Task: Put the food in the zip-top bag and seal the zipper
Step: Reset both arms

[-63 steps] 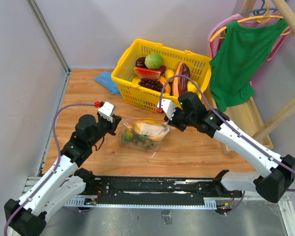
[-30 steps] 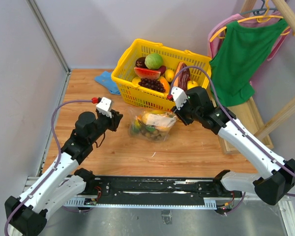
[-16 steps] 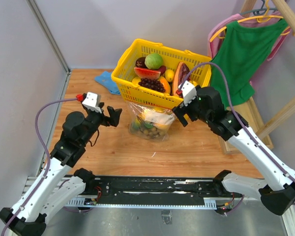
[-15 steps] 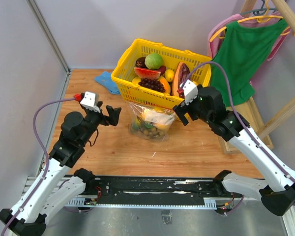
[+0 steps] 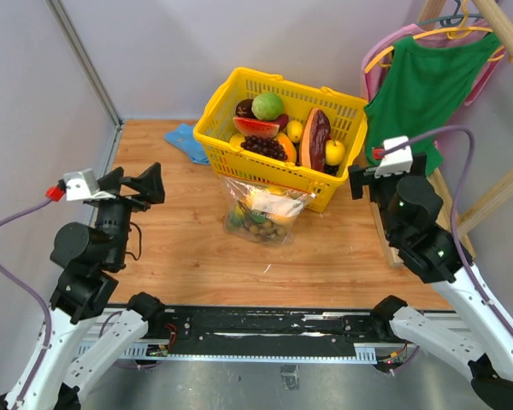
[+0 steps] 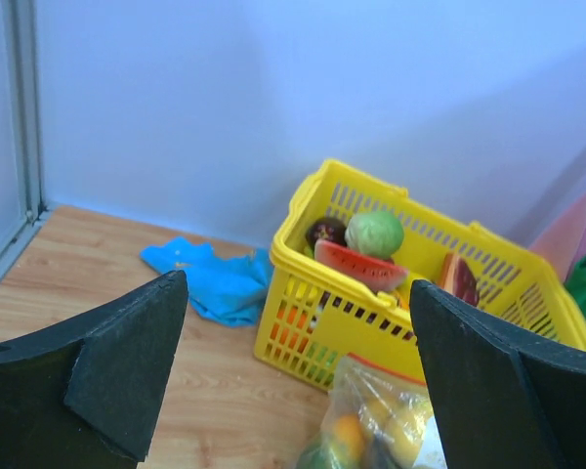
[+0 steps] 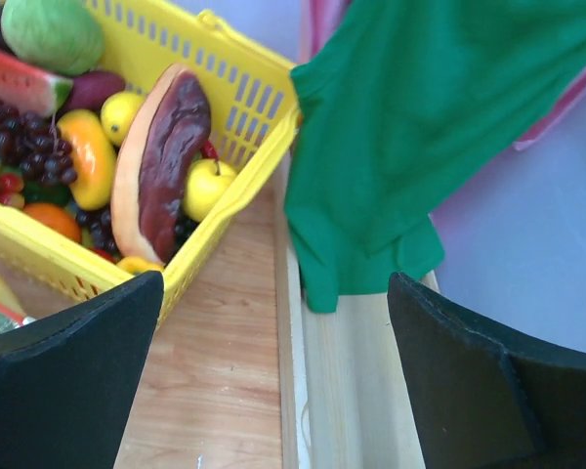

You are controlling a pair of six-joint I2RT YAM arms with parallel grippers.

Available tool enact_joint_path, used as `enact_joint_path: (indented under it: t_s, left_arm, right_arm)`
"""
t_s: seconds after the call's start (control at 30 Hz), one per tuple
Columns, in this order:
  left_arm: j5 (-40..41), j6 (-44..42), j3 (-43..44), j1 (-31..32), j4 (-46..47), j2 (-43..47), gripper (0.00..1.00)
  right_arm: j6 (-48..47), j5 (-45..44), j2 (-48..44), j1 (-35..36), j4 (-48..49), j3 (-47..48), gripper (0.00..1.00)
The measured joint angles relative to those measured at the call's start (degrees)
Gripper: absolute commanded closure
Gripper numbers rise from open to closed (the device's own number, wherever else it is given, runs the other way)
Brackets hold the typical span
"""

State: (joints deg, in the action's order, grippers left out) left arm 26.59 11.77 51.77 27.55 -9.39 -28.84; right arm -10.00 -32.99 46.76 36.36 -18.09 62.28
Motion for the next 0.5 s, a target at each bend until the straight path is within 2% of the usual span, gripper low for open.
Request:
enact_joint_path:
  t_s: [0.23,0.5]
  left_arm:
    - [2.56,0.11,-0.94,0.0,3.87,5.7,0.01]
    - [2.91,0.33,-1.11,0.0,4.11,5.6,0.01]
  right_arm:
    - [-0.04,-4.74,-5.9,0.0,6.08,-4.46,0.02]
    - [0.17,-5.25,-6.67,0.0,8.04,-6.43,0.02]
